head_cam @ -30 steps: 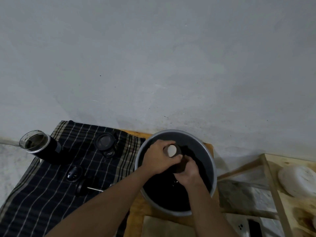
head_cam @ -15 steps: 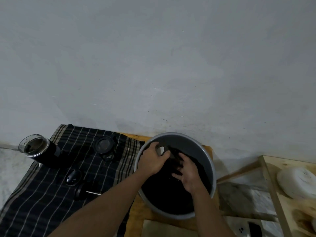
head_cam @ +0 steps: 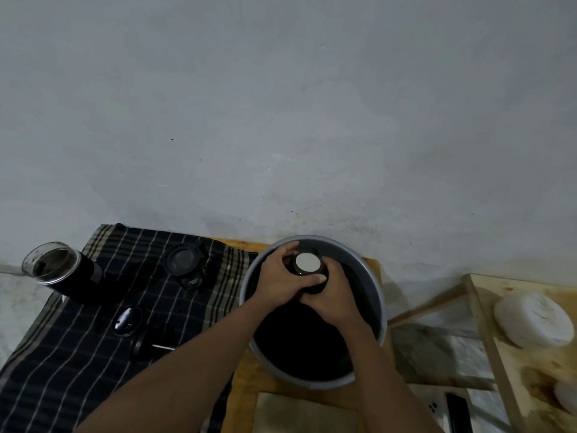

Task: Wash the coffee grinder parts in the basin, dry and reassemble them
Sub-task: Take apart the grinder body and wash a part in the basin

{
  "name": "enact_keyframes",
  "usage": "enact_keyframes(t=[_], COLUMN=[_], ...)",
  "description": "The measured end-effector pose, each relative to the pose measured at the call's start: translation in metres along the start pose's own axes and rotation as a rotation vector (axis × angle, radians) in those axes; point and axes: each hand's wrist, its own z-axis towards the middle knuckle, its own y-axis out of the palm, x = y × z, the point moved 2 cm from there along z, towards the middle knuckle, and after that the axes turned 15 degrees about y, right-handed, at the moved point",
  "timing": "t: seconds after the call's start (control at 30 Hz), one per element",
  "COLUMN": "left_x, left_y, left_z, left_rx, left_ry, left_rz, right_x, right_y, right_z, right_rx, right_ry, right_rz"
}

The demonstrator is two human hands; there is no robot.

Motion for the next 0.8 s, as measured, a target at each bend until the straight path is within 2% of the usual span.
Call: enact_keyframes(t=[0.13, 0.23, 0.4, 0.53, 0.67, 0.73, 0.8], left_x=[0.003, -0.005, -0.008, -0.011, -0.010, -0.011, -0.011], left_y=[-0.004, -0.005, -0.004, 0.000, 0.002, 0.003, 0.004], left_z=[0.003, -0.001, -0.005, -0.011, -0.015, -0.018, -0.019], left_rx=[0.037, -0.035, -0.022, -0.074, -0.014, -0.049, -0.063], left_ry=[0.118, 0.025, 0.064, 0.005, 0.067, 0.035, 0.035], left_rz=[0.013, 0.039, 0.127, 0.113, 0.114, 0.125, 0.131], right_x=[-0.007, 0.001, 0.005, 0.005, 0.008, 0.007, 0.009], right_y=[-0.002, 0.003, 0.003, 0.007, 0.006, 0.007, 0.008], right_z=[-0.003, -0.003, -0.009, -0.011, -0.013, -0.016, -0.020], right_rx=[0.140, 0.011, 0.151, 0.036, 0.159, 0.067, 0.071], right_ry=[-0.058, 0.026, 0.025, 0.055, 0.046, 0.042, 0.036], right_rz=[0.008, 0.000, -0.079, -0.076, -0.098, -0.085, -0.098])
